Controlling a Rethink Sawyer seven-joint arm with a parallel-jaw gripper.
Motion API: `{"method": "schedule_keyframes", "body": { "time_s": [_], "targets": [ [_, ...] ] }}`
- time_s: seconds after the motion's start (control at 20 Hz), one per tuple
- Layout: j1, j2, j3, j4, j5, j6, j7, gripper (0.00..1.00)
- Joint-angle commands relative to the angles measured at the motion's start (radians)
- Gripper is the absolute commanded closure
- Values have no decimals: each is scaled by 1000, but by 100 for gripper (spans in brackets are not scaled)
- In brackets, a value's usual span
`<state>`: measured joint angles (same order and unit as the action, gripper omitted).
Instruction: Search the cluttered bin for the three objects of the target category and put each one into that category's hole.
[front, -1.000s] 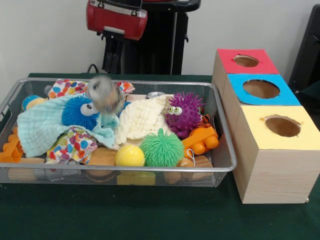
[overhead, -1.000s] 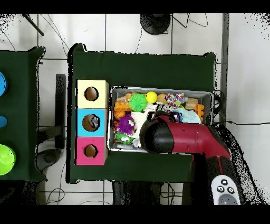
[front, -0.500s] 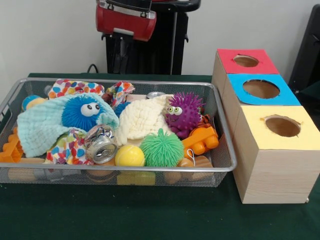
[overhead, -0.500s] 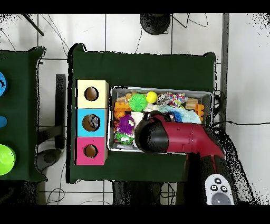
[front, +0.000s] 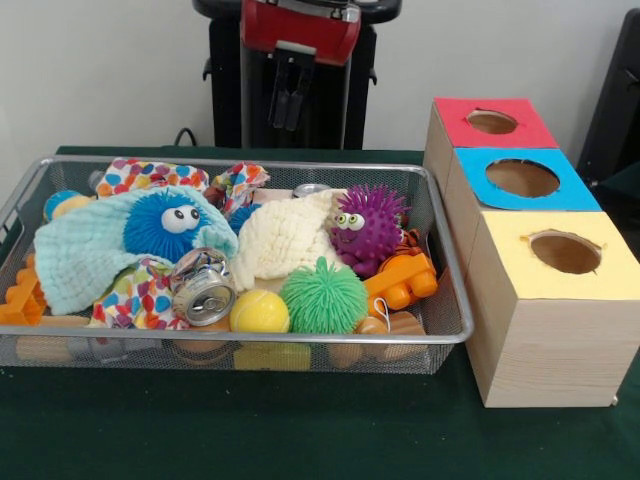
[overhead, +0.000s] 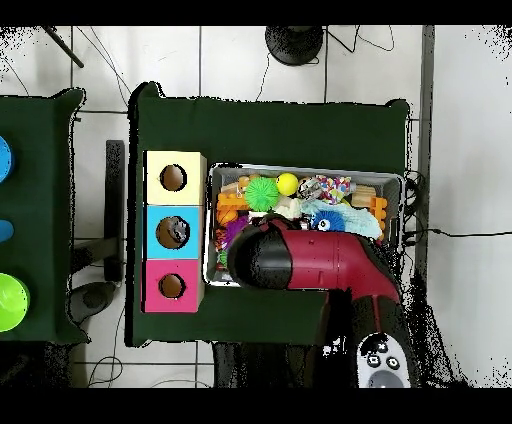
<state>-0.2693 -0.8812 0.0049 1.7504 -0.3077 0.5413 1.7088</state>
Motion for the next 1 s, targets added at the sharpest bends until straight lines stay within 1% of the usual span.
{"method": "schedule_keyframes", "body": {
  "time_s": [0.05, 0.2, 0.35, 0.55, 1.0],
  "targets": [
    [-24, 59, -1, -25, 40, 36, 147, 100],
    [-45, 101, 12, -36, 50, -19, 152, 100],
    [-65, 113, 33, -23, 76, -40, 150, 100],
    [-64, 119, 36, -24, 92, -40, 147, 100],
    [-60, 131, 32, -40, 87, -44, 141, 100]
  ]
}}
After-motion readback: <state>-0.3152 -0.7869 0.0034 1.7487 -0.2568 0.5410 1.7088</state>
